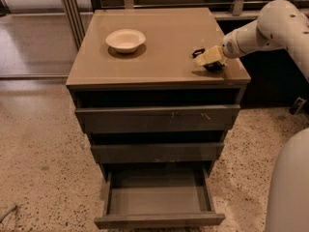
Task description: Place rxbar chocolate into bottom drawer
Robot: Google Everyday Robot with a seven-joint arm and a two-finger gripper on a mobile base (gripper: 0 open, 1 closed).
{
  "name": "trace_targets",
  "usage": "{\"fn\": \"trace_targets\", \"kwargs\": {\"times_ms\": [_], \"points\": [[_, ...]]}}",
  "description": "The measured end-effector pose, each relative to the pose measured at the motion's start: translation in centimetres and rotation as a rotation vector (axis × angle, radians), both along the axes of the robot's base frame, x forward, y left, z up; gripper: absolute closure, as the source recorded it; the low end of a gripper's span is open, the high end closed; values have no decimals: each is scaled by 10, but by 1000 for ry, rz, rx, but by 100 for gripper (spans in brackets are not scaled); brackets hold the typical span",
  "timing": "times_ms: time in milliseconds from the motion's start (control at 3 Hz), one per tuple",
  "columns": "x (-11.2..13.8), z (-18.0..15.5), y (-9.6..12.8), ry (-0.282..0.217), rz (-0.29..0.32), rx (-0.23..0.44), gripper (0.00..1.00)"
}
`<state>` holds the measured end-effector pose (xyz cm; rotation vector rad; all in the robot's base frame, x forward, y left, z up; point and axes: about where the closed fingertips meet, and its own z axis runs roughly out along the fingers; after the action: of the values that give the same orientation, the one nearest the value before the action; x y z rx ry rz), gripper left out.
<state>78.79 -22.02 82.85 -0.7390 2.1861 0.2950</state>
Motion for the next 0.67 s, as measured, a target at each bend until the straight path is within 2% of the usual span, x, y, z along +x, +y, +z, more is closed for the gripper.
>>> {"fn": "trace_targets", "kwargs": {"times_ms": [667], "points": [[4,-15,-6,23,-29,-21,0]]}}
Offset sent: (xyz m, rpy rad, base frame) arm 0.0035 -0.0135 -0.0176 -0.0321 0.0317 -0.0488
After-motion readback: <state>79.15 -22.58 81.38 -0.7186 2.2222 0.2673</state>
